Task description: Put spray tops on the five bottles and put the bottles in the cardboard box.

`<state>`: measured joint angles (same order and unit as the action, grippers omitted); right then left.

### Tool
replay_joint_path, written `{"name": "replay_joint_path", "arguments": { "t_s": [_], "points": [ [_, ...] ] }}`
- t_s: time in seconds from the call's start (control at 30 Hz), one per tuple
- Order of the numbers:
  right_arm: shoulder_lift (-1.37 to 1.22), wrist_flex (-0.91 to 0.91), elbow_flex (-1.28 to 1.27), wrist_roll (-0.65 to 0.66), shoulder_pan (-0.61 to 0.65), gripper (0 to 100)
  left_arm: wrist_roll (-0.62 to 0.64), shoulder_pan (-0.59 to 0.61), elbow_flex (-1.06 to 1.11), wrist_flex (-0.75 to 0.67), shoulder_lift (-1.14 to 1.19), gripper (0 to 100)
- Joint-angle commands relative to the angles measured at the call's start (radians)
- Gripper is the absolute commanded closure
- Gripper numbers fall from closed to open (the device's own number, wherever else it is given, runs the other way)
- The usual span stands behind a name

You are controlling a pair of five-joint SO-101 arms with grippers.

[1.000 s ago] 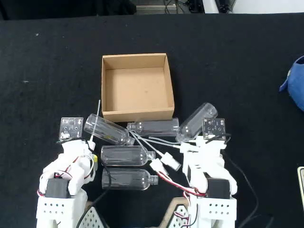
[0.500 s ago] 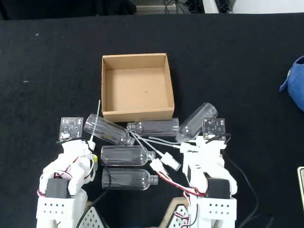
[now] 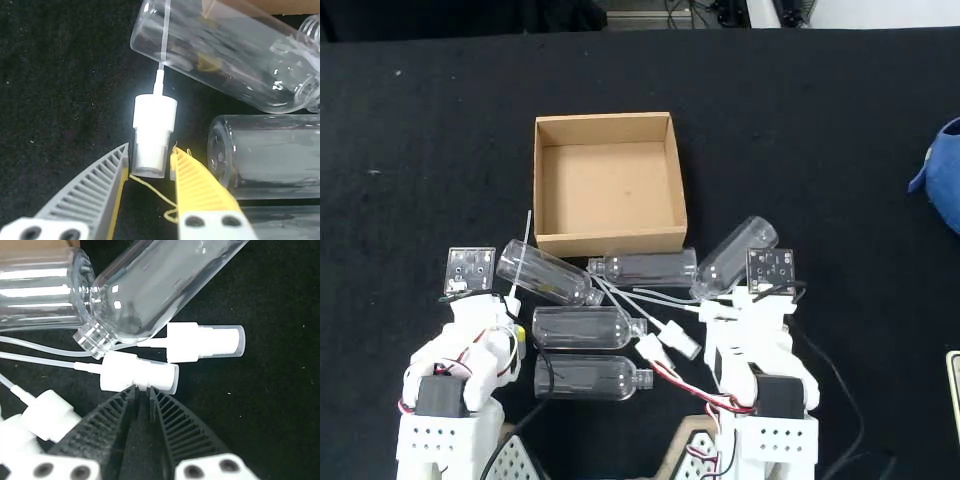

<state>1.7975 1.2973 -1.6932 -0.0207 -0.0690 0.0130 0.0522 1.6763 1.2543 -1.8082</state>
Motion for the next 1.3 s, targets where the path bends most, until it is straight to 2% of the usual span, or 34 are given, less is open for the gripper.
{"name": "replay_joint_path", "arguments": {
  "t_s": [0.0, 1.0, 1.2, 1.27],
  "points": [
    [0.097, 0.008, 0.01, 0.005, 0.012, 98.7, -0.008, -0.007, 0.022, 0.02, -0.012, 97],
    [0.097, -0.011, 0.01, 0.005, 0.014, 98.7, -0.014, -0.002, 0.022, 0.02, -0.011, 97],
    [0.094, -0.152, 0.012, 0.005, -0.017, 98.6, -0.021, 0.153, -0.039, -0.029, -0.012, 97],
    [0.094, -0.199, 0.013, 0.009, -0.068, 98.6, -0.092, 0.24, -0.081, -0.038, -0.012, 97]
  ]
}}
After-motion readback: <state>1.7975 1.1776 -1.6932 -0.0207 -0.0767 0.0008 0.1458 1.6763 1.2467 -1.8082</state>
